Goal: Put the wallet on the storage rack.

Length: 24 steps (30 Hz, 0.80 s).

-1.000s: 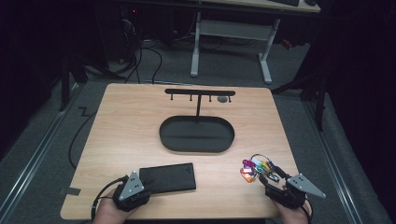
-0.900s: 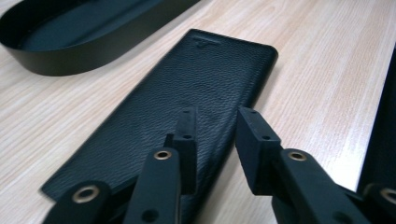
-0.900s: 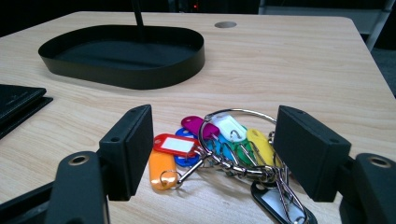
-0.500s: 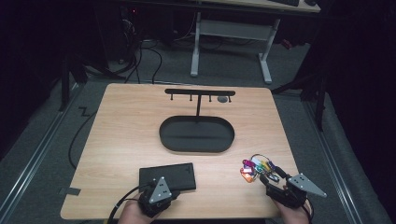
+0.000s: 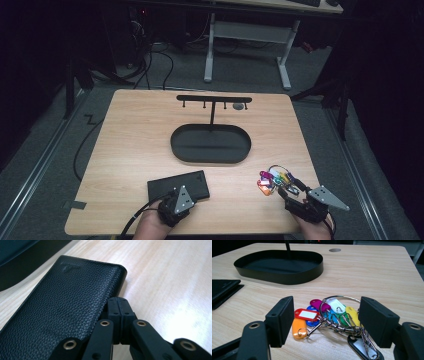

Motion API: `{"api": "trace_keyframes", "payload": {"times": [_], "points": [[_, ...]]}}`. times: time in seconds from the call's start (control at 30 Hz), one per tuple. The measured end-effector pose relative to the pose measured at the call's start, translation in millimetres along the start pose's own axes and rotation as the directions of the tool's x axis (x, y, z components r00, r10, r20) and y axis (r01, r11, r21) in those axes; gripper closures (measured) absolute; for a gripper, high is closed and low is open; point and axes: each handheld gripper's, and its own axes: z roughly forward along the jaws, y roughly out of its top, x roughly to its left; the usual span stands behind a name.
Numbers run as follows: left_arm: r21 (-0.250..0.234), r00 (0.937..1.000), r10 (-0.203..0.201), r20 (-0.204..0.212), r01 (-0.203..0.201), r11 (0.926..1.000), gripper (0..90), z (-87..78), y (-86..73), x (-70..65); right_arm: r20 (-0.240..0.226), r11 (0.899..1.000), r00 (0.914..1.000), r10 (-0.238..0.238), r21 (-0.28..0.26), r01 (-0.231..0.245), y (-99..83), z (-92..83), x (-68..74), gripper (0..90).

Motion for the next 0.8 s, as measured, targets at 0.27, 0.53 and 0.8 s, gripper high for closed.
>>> {"api": "trace_keyframes", "payload": {"times": [0.27, 0.53, 0.8], "points": [[0.021, 0.9975, -0.007, -0.07, 0.008, 0.9997, 90.0, 11.3, 10.4, 1.3, -0.007, 1.0, 1.0, -0.002, 0.007, 0.002, -1.0, 1.1, 0.5, 29.5], [-0.083, 0.9974, -0.066, 0.027, 0.069, 0.9942, 82.5, 2.1, 13.7, 4.4, -0.008, 1.0, 1.0, -0.004, 0.014, 0.004, -2.1, 1.2, -1.5, 29.4], [-0.152, 0.9982, -0.055, 0.022, 0.058, 0.9866, 70.8, -28.8, -9.1, 22.5, -0.002, 1.0, 0.9999, 0.012, 0.01, -0.012, -2.7, -1.3, -5.1, 29.4]]}}
